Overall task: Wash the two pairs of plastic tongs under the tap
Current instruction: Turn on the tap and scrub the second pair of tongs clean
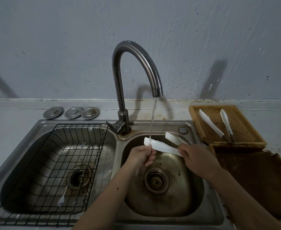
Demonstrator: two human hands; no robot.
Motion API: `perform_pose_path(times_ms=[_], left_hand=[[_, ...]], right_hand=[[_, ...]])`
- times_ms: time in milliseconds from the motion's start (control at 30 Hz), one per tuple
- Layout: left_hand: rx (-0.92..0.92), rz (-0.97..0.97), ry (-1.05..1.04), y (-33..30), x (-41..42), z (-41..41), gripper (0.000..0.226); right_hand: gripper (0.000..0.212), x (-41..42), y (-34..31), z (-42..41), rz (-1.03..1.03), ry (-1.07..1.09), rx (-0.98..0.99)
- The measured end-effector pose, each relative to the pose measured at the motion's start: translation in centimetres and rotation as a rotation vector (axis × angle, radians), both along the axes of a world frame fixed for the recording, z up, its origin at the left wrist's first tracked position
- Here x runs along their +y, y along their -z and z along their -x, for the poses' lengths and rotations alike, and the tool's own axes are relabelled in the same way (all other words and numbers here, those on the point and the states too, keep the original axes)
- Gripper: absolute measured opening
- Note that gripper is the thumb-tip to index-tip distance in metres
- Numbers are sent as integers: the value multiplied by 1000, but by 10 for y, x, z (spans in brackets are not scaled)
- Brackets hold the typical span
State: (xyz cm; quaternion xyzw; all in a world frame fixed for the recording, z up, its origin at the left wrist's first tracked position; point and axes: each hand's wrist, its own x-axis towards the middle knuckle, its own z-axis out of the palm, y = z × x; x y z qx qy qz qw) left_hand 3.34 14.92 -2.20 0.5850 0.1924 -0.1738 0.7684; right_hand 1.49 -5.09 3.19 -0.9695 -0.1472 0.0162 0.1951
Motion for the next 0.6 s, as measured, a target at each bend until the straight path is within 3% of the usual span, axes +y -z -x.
perform_pose_path(times_ms=[133,433,600], left_hand=[[4,186,-117,-6,3,-3,28],[163,226,-164,-7,10,-10,42],[153,207,-117,-11,10,-10,34]], right_hand=[[21,3,-2,-1,-41,-12,-14],[20,6,0,-1,-15,-33,-17],[19,8,9,-3,144,-84,-64]])
